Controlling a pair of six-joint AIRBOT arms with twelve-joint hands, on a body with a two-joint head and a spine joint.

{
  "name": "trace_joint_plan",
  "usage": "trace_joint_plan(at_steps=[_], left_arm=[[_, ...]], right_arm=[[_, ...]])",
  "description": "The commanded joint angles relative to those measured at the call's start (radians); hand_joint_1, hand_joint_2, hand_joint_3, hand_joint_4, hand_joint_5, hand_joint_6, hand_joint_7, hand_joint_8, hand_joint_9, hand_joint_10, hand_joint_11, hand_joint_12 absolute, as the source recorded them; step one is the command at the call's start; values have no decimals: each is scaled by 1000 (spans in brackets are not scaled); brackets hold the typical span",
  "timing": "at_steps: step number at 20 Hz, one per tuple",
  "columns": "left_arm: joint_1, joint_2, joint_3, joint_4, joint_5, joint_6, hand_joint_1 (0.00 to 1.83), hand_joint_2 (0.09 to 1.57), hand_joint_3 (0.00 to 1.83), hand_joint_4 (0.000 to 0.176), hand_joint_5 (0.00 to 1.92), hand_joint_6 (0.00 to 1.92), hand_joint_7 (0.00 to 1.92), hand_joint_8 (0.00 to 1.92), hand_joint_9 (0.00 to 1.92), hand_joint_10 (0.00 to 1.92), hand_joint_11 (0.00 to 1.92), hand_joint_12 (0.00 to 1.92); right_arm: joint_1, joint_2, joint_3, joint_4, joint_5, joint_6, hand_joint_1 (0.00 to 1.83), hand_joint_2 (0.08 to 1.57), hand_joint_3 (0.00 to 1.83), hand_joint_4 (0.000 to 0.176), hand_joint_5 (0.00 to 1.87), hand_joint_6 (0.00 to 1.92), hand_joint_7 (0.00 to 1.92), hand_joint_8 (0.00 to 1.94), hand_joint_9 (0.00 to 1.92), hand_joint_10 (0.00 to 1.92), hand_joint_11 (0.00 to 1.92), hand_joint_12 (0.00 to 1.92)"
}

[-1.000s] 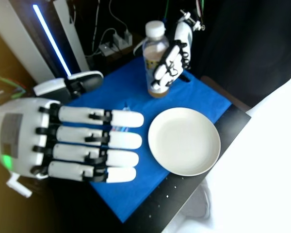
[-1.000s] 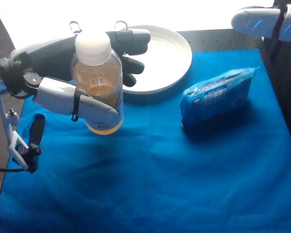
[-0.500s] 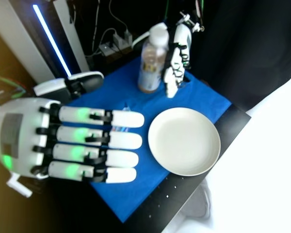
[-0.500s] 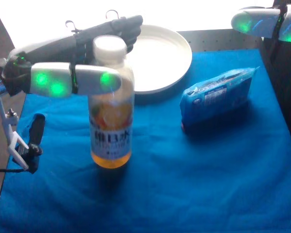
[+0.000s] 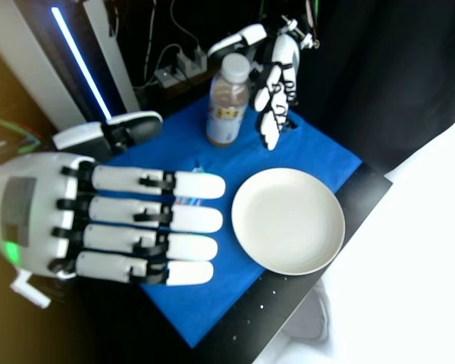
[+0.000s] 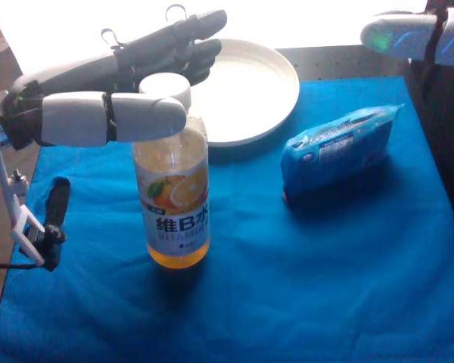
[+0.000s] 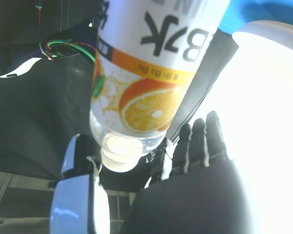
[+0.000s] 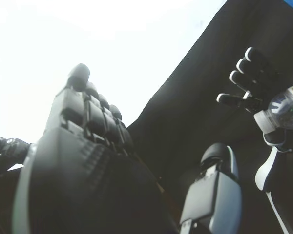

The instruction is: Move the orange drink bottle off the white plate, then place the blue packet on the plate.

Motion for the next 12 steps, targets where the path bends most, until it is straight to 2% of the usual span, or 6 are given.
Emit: trace_joint_plan(at_steps=[1, 3, 5, 7, 10, 12], left_arm=[[-13, 14, -10, -61, -134, 0, 374, 1121, 3, 173, 0, 0, 0, 0, 0, 0, 0, 0], [-18, 34, -36, -56, -152, 2, 359, 1065, 0, 176, 0, 0, 0, 0, 0, 0, 0, 0], [-17, 84, -88, -37, -164, 2, 366, 1086, 0, 176, 0, 0, 0, 0, 0, 0, 0, 0], [-9, 113, -123, -25, -187, 3, 165, 947, 0, 176, 0, 0, 0, 0, 0, 0, 0, 0], [-9, 136, -140, -23, -213, 18, 183, 942, 0, 176, 0, 0, 0, 0, 0, 0, 0, 0], [-31, 147, -125, -23, -197, 29, 272, 930, 0, 176, 0, 0, 0, 0, 0, 0, 0, 0]], right_arm=[[12, 6, -3, 17, 125, 4, 613, 731, 0, 0, 0, 0, 0, 0, 8, 0, 0, 426], [12, 10, -10, 15, 124, 4, 606, 716, 0, 1, 0, 0, 0, 0, 0, 0, 0, 414], [12, 8, -14, 15, 124, 4, 638, 701, 0, 24, 0, 0, 0, 0, 0, 0, 0, 492], [12, 6, -14, 16, 124, 4, 629, 714, 0, 11, 0, 0, 0, 0, 0, 0, 0, 641], [12, 9, -14, 16, 107, 4, 641, 685, 0, 50, 0, 0, 0, 0, 0, 0, 0, 556], [12, 9, -13, 12, 79, 4, 683, 692, 0, 67, 0, 0, 0, 0, 14, 4, 0, 971]])
